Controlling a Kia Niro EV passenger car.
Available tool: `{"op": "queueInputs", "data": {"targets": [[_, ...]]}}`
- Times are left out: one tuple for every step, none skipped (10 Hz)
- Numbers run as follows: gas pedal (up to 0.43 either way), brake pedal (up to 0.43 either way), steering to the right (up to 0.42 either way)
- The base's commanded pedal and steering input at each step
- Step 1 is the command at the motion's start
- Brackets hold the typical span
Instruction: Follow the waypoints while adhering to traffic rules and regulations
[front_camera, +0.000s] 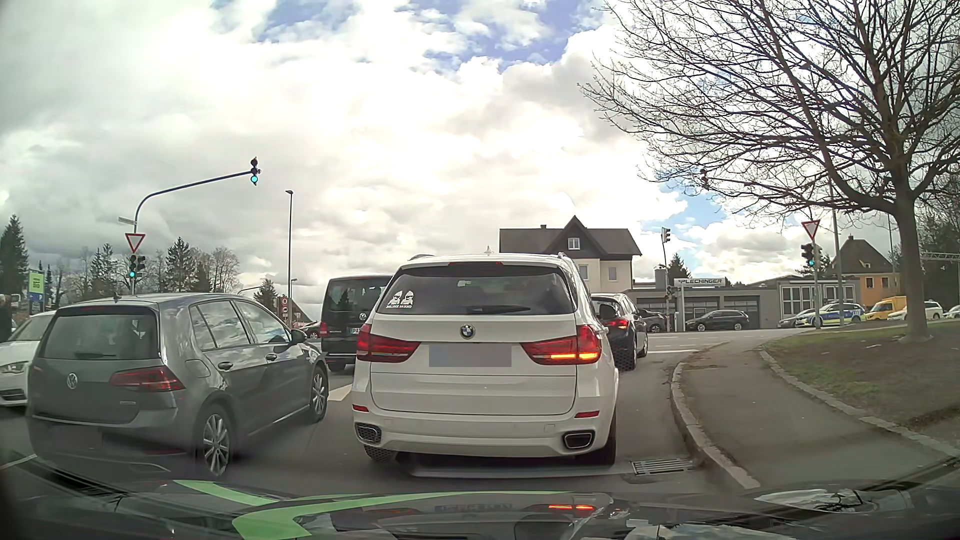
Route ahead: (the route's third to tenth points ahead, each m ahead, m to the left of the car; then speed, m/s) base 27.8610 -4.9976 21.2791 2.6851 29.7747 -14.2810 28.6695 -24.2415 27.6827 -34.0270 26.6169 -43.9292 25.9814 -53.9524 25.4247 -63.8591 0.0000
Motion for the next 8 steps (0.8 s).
{"op": "queueInputs", "data": {"targets": [[0.000,0.287,0.016],[0.000,0.256,0.016],[0.000,0.122,0.013],[0.000,0.000,0.010],[0.000,0.000,0.008],[0.047,0.000,0.005],[0.260,0.000,0.000],[0.358,0.000,-0.006]]}}
